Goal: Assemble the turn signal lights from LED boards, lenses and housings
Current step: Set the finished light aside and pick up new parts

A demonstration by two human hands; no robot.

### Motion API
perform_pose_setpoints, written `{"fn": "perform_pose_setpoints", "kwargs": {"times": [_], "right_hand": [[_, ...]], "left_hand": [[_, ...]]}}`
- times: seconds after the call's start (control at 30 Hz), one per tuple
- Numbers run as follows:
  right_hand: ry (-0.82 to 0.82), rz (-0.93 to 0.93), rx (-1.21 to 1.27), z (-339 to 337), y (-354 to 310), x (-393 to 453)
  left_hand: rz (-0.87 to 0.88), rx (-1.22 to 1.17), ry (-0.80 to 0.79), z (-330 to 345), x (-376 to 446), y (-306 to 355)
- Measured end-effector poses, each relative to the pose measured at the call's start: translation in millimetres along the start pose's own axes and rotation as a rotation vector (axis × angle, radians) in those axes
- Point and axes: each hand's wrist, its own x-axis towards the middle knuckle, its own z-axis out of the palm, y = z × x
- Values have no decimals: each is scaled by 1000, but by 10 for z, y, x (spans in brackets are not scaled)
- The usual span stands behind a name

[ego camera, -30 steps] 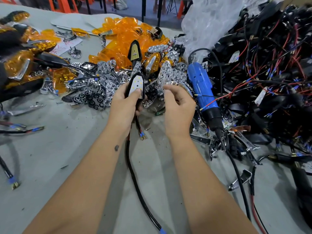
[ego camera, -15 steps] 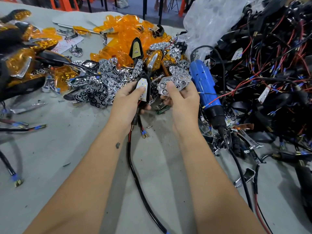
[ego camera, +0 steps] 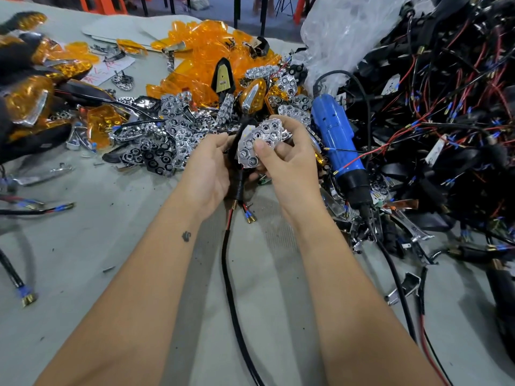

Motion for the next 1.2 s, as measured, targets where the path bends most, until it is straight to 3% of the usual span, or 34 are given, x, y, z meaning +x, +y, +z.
{"fn": "perform_pose_setpoints", "kwargs": {"times": [0.47, 0.67, 0.93, 1.2], "right_hand": [[-14, -68, -275, -22, 31, 27], [97, -177, -415, -5, 30, 1], [180, -145, -350, 0, 25, 6], [214, -56, -304, -17, -3, 1]], "left_hand": [[-1, 41, 8, 39, -32, 20], [5, 44, -18, 34, -38, 2], [92, 91, -97, 18, -37, -48], [224, 206, -68, -7, -1, -88]]}}
